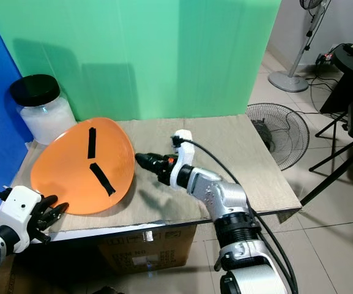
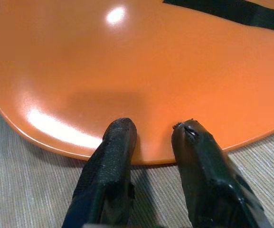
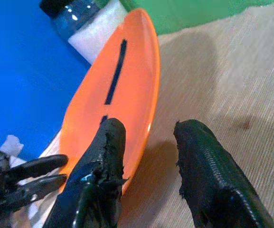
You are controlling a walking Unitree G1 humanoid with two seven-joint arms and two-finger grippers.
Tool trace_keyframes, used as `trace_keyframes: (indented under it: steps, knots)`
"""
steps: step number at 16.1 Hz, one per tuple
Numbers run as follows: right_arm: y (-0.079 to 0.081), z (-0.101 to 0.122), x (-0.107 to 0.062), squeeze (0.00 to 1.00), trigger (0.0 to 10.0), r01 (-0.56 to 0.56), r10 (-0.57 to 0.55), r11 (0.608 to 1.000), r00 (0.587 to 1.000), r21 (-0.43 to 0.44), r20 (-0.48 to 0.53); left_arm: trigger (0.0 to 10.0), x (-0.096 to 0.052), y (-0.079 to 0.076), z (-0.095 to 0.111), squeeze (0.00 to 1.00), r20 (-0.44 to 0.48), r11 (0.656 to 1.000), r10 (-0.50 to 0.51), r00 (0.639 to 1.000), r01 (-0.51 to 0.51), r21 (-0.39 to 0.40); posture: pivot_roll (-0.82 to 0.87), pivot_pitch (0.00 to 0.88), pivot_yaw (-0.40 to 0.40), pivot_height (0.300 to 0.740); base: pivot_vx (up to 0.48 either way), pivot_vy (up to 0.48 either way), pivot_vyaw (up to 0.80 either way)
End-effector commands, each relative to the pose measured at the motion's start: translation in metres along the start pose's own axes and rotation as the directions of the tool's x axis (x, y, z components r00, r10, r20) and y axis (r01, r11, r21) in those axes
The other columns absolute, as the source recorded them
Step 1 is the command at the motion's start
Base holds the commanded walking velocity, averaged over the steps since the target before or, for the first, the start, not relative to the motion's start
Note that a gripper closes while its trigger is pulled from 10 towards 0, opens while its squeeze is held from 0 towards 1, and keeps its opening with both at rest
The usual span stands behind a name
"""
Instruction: Setting the table
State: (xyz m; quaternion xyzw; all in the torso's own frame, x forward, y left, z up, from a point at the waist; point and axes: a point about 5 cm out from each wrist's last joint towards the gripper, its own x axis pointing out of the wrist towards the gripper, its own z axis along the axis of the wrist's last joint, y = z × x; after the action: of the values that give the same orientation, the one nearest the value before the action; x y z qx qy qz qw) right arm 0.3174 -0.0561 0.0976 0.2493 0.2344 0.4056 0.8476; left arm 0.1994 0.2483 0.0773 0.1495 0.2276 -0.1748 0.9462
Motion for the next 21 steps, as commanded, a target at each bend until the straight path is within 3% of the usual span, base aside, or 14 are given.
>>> trace_keyframes:
  steps: [1,10,18,21]
  knots:
    - [0.003,0.006,0.005,0.0,10.0,0.01,-0.01,1.0,1.0,-0.029,0.009,10.0,0.001,-0.01,-0.021,0.0,-0.095,0.999,-0.042,0.995,0.039,-0.038,-0.07,0.0,-0.006,0.74,0.0,0.0,0.0]
    - [0.011,-0.016,0.031,0.0,10.0,0.031,-0.031,0.999,0.999,-0.008,-0.039,10.0,0.005,-0.016,-0.02,0.0,-0.075,0.997,-0.078,0.994,0.076,-0.032,-0.07,0.0,-0.012,0.74,0.0,0.0,0.0]
    - [0.008,-0.027,0.04,0.0,10.0,0.089,-0.085,0.991,0.996,0.104,-0.042,10.0,0.006,-0.022,-0.019,0.0,-0.066,0.994,-0.104,0.992,0.102,-0.032,-0.07,0.0,-0.011,0.74,0.0,0.0,0.0]
    - [0.017,-0.031,0.042,0.0,10.0,-0.024,0.038,0.978,0.997,0.205,-0.065,10.0,0.006,-0.025,-0.019,0.0,-0.058,0.993,-0.117,0.991,0.115,-0.036,-0.08,0.0,-0.01,0.74,0.0,0.0,0.0]
